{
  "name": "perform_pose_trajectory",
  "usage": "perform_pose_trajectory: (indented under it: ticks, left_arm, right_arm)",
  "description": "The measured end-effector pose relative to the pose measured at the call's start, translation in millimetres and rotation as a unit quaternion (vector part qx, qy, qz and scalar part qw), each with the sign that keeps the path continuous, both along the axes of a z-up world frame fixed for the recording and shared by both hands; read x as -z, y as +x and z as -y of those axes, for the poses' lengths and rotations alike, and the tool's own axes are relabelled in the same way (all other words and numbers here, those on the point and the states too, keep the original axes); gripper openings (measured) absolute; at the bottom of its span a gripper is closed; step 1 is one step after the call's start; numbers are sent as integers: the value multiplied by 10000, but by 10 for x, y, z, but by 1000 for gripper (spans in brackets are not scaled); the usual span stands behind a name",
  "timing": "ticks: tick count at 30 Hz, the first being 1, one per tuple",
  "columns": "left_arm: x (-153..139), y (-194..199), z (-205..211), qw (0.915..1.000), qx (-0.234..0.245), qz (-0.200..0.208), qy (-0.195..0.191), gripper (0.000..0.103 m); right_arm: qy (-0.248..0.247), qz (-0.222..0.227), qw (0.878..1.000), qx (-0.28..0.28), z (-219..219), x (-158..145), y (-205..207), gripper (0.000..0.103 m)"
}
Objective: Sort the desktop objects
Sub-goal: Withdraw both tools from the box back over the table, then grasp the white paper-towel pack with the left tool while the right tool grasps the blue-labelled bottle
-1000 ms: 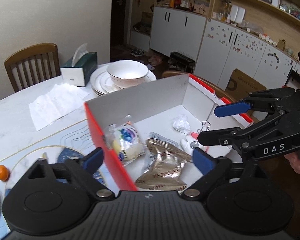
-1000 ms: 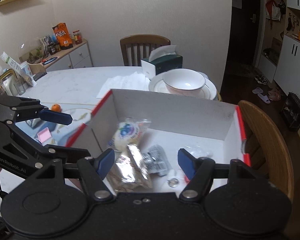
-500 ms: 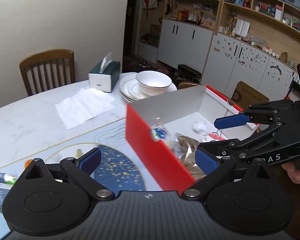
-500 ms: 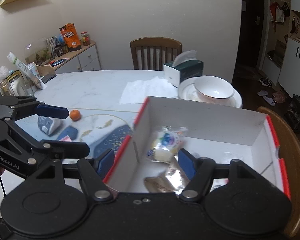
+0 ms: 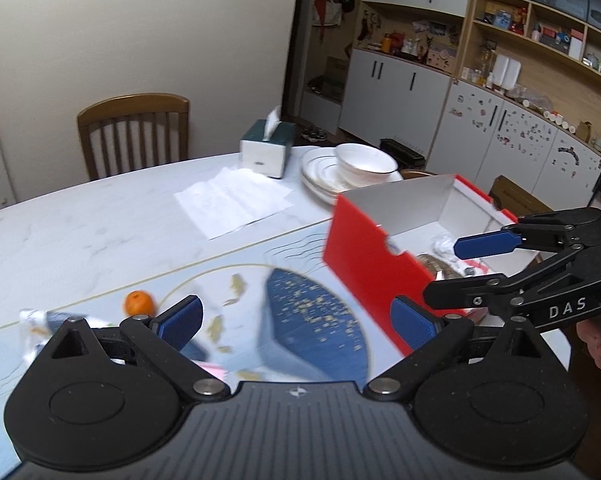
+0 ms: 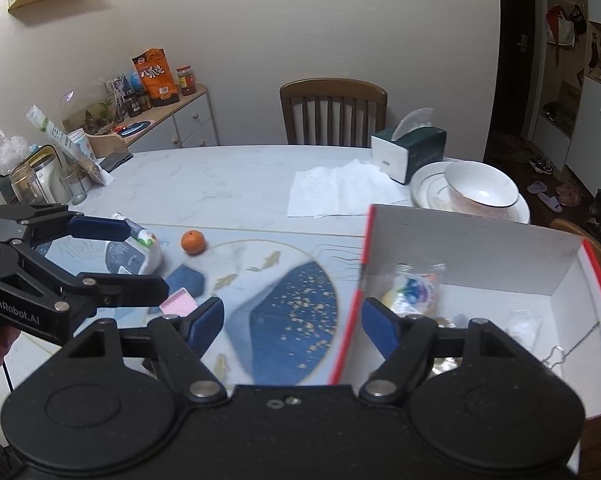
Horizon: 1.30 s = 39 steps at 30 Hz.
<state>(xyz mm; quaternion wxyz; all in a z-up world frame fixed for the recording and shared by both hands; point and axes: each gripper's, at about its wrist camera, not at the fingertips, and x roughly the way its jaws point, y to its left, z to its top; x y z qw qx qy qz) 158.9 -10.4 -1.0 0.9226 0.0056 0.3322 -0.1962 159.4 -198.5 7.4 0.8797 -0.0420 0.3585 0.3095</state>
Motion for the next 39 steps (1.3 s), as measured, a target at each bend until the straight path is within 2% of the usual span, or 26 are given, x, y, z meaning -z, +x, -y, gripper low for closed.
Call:
perform_pose_trajectory:
  ticks: [7, 19, 23, 29, 39]
  left_arm:
    - [93, -56, -403, 9997, -249, 22, 27, 101]
    - [386, -14, -978, 9984, -509, -221, 131, 101]
    - [565, -10, -1052, 9976, -409, -302, 462, 101]
    - [760, 40, -1159, 9955, -569, -427, 633, 101]
    - [853, 317, -1477, 9916, -1041, -371, 677, 101]
  right_arm:
    - [-41, -28, 10000, -15, -345, 58, -89, 77]
    - [-229, -160, 9996, -75, -870, 234, -163, 77]
    - [-321, -298, 9990, -94, -1000, 358, -170, 77]
    - [-490, -525, 9973, -174, -1173, 557, -211, 77]
    - [-639, -774, 9944, -333, -1406, 752, -251, 77]
